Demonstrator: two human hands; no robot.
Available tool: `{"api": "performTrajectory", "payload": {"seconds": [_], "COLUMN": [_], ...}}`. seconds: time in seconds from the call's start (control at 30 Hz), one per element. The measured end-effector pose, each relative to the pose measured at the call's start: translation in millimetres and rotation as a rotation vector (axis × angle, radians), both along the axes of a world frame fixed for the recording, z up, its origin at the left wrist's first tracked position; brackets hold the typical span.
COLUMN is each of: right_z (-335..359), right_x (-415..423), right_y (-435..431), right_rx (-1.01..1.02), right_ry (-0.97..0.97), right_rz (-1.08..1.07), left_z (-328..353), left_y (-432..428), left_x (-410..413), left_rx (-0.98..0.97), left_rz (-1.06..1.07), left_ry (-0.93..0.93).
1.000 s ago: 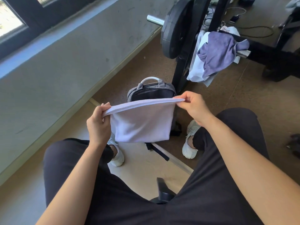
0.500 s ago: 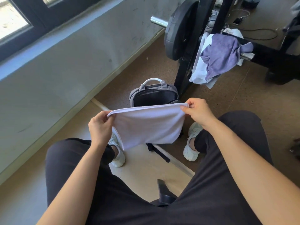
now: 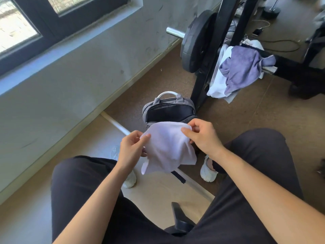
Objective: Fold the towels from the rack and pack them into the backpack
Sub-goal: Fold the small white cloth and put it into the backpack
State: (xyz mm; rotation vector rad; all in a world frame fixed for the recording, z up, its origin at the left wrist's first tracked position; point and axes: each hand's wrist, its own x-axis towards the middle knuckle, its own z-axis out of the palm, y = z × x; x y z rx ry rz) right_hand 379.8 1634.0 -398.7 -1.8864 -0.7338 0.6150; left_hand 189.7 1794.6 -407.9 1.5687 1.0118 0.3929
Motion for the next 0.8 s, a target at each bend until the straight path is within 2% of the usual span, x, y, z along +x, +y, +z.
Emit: {"api": "performTrajectory", "payload": {"seconds": [0.2,0.4,0.6,0.8], "right_z": [-5.2,-1.1,-7.2,-11.5], "right_x": [-24.0,-25.2,-32.2,-28.9], "right_y": [9.7,9.3,13.5,17.6], "right_rx": [0.028,-0.043,-0.075,-0.135], "right_ry": [-0.026,-0.118,-0.273,-0.321], "right_rz": [0.222,0.378,0.385,0.378], "left_z": [3.9,4.9,4.3,8.1], "left_y": [-27.1,-29.0,-30.3,-30.4], "left_x": [12.9,16.5,18.1,14.9], "left_rx": [0.001,-0.065,-0.200,-0.283], "left_rz": [-0.224,-0.169,-0.112,-0.311], "left_ry": [-0.061,-0.068,-0.044,-0.019]}}
